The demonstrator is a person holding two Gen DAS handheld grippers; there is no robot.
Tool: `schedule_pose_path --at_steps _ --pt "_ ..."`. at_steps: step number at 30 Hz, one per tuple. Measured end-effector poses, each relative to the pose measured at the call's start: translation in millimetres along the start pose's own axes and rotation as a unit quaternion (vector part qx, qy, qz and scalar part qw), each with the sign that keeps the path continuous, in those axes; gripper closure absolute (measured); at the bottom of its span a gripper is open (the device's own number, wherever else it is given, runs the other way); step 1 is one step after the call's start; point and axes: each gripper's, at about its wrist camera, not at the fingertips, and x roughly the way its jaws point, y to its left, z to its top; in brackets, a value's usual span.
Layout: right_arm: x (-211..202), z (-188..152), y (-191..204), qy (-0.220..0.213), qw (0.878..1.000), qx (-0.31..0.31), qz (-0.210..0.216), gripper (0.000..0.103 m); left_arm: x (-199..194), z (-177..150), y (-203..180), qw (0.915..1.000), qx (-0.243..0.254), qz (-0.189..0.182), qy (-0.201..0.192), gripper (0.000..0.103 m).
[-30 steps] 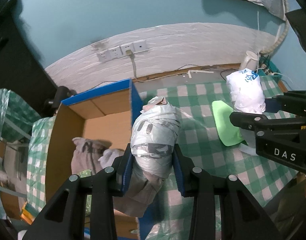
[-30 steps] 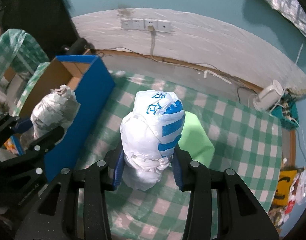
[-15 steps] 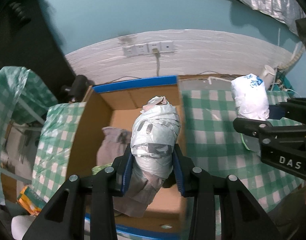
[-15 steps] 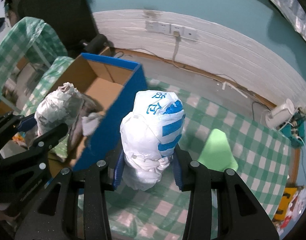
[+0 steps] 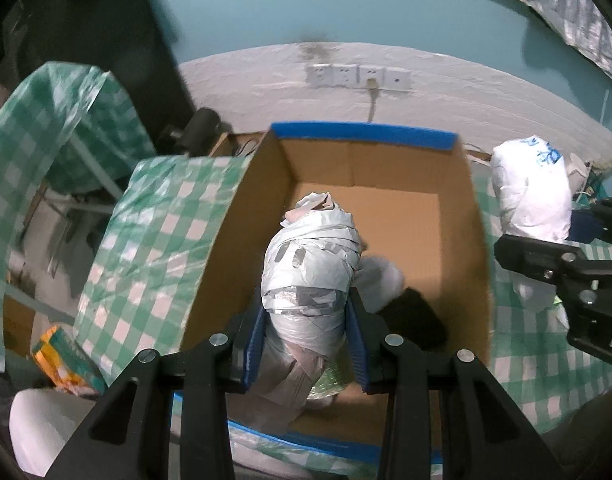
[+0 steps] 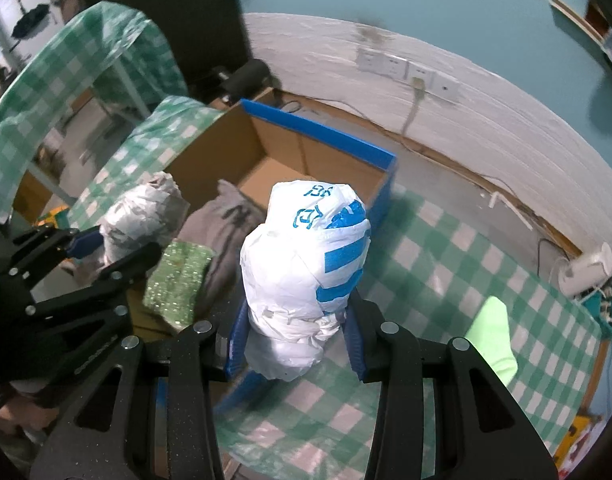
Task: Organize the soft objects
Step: 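Carry the grey bundle and white striped bag over the box, then lower both items into the box and open both tools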
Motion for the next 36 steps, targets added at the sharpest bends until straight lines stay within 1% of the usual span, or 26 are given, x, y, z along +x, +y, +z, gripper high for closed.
schedule_pose_path --at_steps 7,12,14,15,17,18,19,20,27,29,36 --pt "16.3 10.2 29.5 0.013 0.999 -0.024 0.017 0.062 10.7 -8.0 21.5 0.9997 -0.017 0.011 0.017 0.065" --pt "32.0 10.5 40.6 0.028 0.999 -0.026 0.037 0.061 17.9 -13.7 31.2 0.9990 -0.028 0.016 0.029 0.064" --pt "35.5 10.9 42.1 0.030 0.999 -0.022 0.037 0.058 20.4 -14.1 33.3 0.9988 -0.029 0.020 0.035 0.060" --pt "36.0 10.5 42.1 0.031 0.999 -0.022 0.036 0.054 21.4 -14.2 33.7 0.9987 -0.028 0.021 0.037 0.058" --pt "35.8 10.3 41.8 0.031 0.999 -0.022 0.029 0.049 20.9 -14.1 33.6 0.9987 -0.027 0.027 0.035 0.047" --pt "34.7 10.4 41.4 0.029 0.999 -0.022 0.027 0.045 20.5 -13.9 33.2 0.9987 -0.025 0.029 0.034 0.043" --pt "33.3 10.4 40.7 0.027 0.999 -0.022 0.027 0.038 19.6 -13.2 32.4 0.9987 -0.023 0.033 0.032 0.036" --pt "33.0 10.8 41.1 0.026 0.999 -0.022 0.025 0.036 18.4 -13.0 31.8 0.9988 -0.021 0.034 0.029 0.034" --pt "23.7 10.0 34.3 0.013 1.000 -0.016 0.012 0.035 13.3 -10.7 26.8 0.9993 -0.015 0.028 0.020 0.034" --pt "20.5 8.8 30.0 0.011 1.000 -0.014 0.007 0.035 11.7 -9.7 23.4 0.9995 -0.012 0.025 0.017 0.033" --pt "11.9 0.8 11.6 0.007 1.000 -0.001 -0.002 0.034 5.7 -2.5 5.4 1.0000 -0.002 0.007 0.002 0.031"
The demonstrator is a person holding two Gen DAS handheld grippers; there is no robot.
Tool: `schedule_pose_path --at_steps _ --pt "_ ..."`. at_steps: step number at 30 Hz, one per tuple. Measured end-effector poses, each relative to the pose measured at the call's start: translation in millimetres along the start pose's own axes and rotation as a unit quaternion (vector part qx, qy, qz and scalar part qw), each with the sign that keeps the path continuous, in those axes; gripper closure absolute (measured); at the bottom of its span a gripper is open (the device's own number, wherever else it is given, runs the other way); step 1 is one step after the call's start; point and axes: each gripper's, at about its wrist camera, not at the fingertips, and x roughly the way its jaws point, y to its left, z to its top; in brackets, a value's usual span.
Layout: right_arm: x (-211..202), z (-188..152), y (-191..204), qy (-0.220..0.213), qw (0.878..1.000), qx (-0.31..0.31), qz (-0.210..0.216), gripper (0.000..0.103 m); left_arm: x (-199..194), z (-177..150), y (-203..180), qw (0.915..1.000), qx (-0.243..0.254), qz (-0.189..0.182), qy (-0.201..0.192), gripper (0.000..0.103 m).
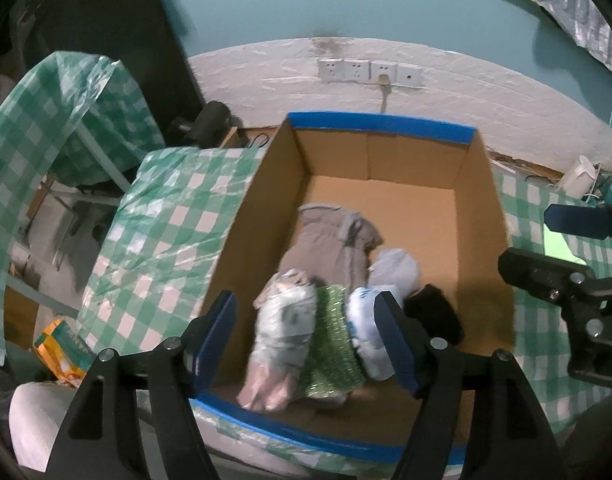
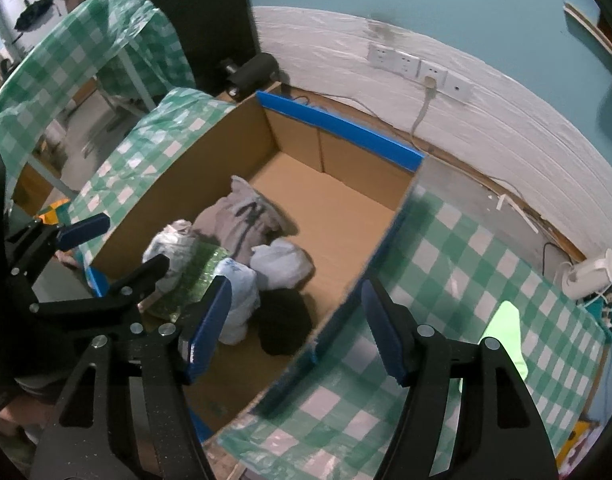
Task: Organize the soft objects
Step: 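Lower both items into the box and open both tools, then move both tools back over the lime-green cloth and white foam tube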
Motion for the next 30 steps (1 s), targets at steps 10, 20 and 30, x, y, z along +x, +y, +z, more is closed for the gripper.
schedule_pose_path --at_steps 10,20,30 --pt "-14.2 -18.8 -41.9 -0.006 0.999 0.026 -0.027 0.034 -10.7 11.8 -41.5 0.9988 0.038 -0.025 -0.018 0.030" --pt "-27.8 -42.6 -81.6 -0.009 0.997 0.050 -0.054 0.034 -17.5 18.1 -79.7 0.9965 0.064 -0.048 -0.024 0.028" --pt "-40.4 -71.9 -124.1 -0.007 0.994 0.084 -0.068 0.034 -19.9 18.5 -138.8 0.9907 0.121 -0.057 -0.024 0.027"
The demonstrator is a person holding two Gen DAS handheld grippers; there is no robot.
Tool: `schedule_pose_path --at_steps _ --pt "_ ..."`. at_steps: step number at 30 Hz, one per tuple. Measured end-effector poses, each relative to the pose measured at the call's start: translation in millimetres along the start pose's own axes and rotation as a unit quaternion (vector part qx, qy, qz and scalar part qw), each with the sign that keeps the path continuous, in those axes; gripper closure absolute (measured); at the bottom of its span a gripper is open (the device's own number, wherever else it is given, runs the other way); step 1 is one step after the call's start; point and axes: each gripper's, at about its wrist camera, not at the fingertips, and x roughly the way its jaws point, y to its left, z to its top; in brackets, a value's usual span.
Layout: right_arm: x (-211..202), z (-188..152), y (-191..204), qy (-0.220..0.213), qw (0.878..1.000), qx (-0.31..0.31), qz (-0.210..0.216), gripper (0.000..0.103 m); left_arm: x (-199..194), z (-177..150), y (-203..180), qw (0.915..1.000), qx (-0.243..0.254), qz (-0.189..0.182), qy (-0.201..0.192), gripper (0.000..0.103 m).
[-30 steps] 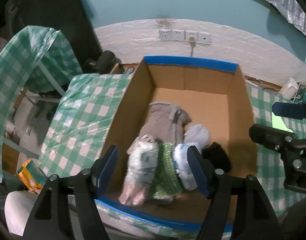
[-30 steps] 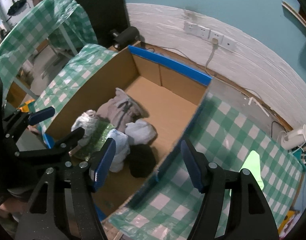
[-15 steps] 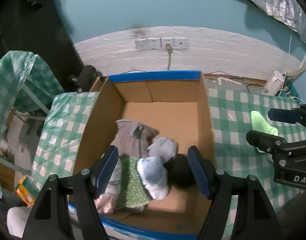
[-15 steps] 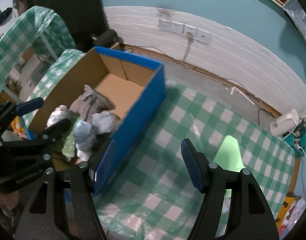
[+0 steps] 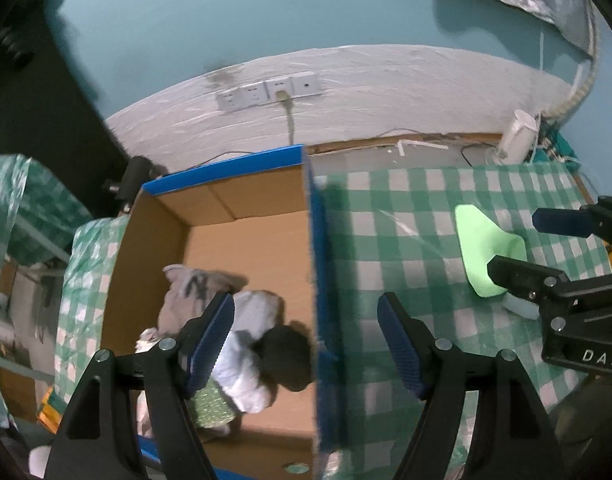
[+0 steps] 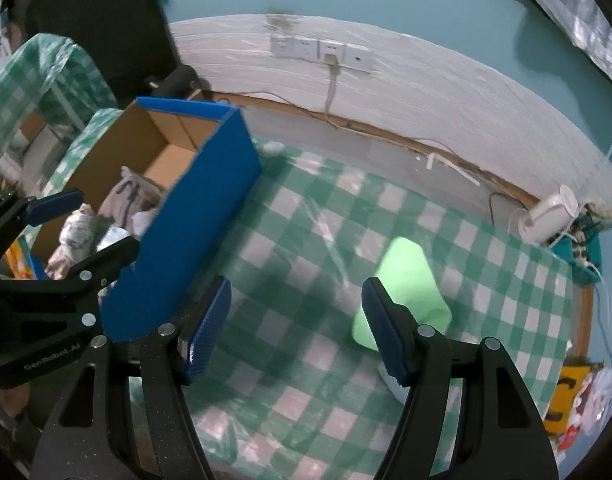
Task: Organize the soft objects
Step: 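Move both tools back over the lime-green cloth and white foam tube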
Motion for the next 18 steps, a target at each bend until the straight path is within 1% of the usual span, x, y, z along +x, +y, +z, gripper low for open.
schedule_pose_path --at_steps 10,18 --pt "7.1 -31.4 -53.6 0.019 0.999 0.044 -0.015 0.034 21.1 7.8 -51.0 0.9986 0.047 -0.011 0.024 0.027" --pt "18.8 -55.7 -81.9 0.037 0.997 0.058 -0.020 0.034 42.3 5.0 -83.6 0.9957 0.077 -0.022 0.047 0.027"
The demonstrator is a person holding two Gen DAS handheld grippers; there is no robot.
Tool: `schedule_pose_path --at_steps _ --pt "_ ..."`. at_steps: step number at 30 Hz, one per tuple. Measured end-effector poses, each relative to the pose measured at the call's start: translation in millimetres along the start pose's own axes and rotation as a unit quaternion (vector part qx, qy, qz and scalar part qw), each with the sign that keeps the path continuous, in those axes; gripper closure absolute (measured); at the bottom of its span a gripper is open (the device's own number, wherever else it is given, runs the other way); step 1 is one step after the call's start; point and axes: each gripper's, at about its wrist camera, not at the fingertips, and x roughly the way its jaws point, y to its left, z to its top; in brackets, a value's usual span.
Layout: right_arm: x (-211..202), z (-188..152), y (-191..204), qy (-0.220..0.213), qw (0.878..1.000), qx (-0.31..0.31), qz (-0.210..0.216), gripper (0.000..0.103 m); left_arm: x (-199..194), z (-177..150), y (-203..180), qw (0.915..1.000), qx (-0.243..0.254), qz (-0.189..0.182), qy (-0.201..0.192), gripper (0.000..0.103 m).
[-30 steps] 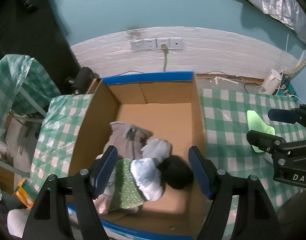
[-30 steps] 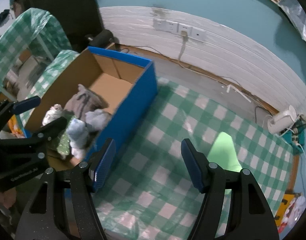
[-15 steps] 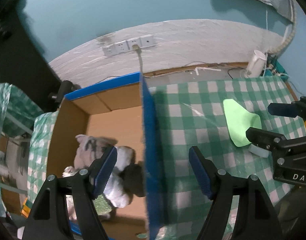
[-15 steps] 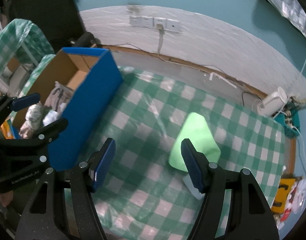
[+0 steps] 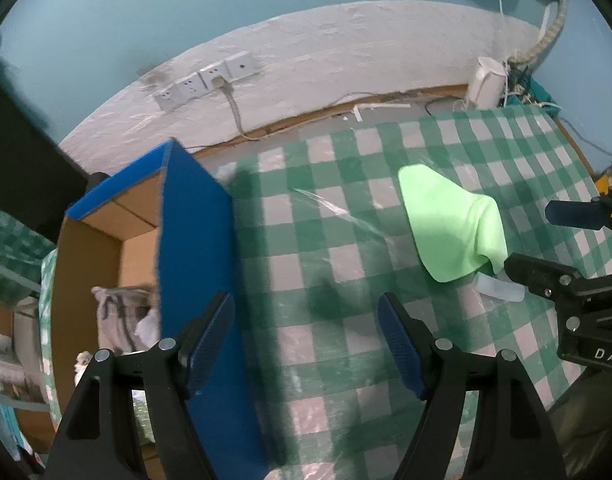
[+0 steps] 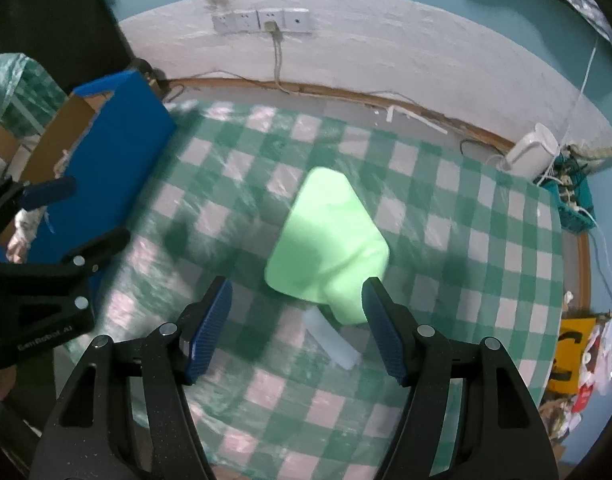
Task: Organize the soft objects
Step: 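Move both tools back over the lime-green cloth and white foam tube, then grasp the white foam tube with the right tool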
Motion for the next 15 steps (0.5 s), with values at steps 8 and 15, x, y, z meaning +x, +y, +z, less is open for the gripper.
schedule_pose_path --at_steps 8,15 --pt "38.2 -23.1 -19.4 0.044 0.999 0.002 0.004 0.034 28.8 -2.1 -15.2 0.9994 0.006 -0.009 0.033 0.027" --pt "59.8 -36.9 -23.1 0.070 0.998 -0.003 0.008 0.036 45.1 -5.7 -31.9 0.9985 0.026 -0.005 0.048 0.027"
